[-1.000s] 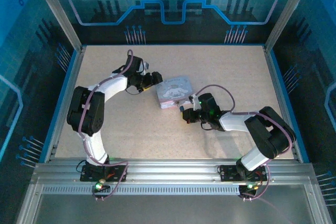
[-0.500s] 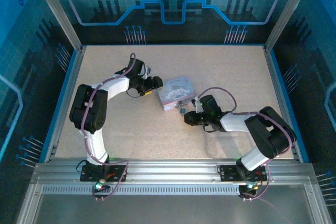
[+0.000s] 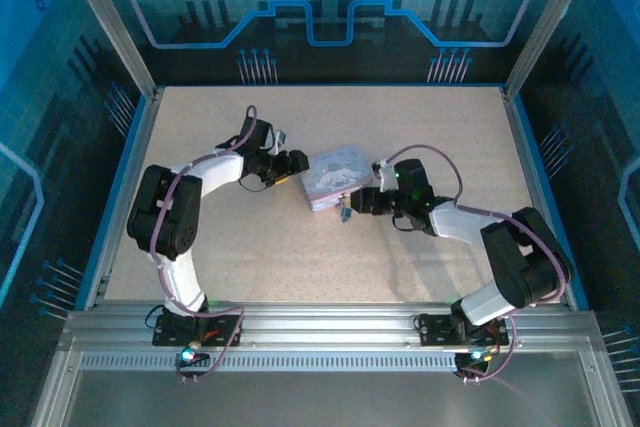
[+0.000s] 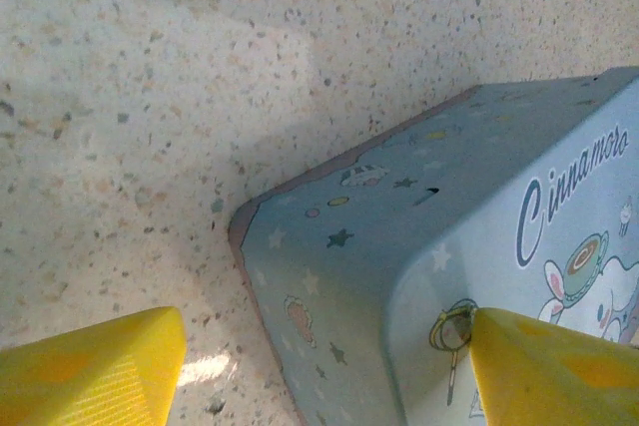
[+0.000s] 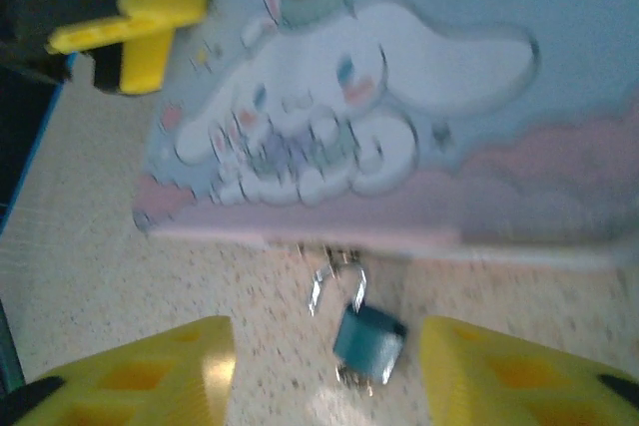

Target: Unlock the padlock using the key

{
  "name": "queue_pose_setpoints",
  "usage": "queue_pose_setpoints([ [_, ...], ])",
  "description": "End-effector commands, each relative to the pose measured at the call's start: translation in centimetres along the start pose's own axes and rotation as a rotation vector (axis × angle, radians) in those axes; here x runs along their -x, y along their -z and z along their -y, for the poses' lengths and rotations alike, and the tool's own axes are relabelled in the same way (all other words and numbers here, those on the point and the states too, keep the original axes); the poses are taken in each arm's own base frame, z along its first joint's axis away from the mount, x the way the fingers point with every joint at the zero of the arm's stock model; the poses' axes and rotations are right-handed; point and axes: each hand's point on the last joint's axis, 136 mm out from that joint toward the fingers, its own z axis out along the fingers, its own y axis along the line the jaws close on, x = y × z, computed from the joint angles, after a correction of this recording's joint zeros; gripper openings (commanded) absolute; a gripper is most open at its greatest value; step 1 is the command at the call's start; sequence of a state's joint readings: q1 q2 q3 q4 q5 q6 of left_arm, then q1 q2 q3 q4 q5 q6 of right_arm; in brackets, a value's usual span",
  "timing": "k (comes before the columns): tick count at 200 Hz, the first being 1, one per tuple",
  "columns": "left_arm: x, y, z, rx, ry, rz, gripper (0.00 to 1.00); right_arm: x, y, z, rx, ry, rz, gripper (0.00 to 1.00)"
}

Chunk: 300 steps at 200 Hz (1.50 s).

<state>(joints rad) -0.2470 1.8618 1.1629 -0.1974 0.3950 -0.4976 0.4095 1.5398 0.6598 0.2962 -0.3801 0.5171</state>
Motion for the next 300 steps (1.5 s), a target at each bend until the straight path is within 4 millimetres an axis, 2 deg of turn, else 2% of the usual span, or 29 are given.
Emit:
queue_pose_setpoints([
  [1,-2.7,0.0,-1.9,0.065,0.031,-0.068,0.75,2.4,-0.7,-0.3,0.043,0.006,0.041,0.58],
  [41,-3.5,0.3,-2.4,0.07,0.042,-0.07,0.75,4.4,-2.2,-0.1,0.05,0.023,0.042,0.65],
  [64,-3.9,0.6,-2.6,0.075,0.052,-0.064,0.75,5.0,-2.2,0.1,0.055,0.049,0.062,0.66],
  [113,-3.8,0.8,-2.3,0.067,0.054,-0.055,0.75,3.3,0.7,0.2,0.114,0.069,0.124,0.69],
  [143,-3.8,0.9,-2.2,0.064,0.053,-0.053,0.74,1.4,0.8,0.0,0.183,0.052,0.076,0.66],
  [172,-3.7,1.1,-2.1,0.061,0.052,-0.048,0.74,0.6,-0.2,0.1,0.226,0.036,0.055,0.58],
  [206,-3.8,1.1,-2.1,0.061,0.052,-0.048,0.74,-0.1,-2.0,0.9,0.227,-0.027,0.009,0.56],
  [240,-3.8,1.2,-2.1,0.062,0.052,-0.047,0.74,-0.4,-3.4,0.3,0.252,-0.012,-0.011,0.54],
  [300,-3.7,1.6,-1.8,0.056,0.05,-0.035,0.73,-0.6,-5.1,0.4,0.284,-0.021,-0.027,0.51],
])
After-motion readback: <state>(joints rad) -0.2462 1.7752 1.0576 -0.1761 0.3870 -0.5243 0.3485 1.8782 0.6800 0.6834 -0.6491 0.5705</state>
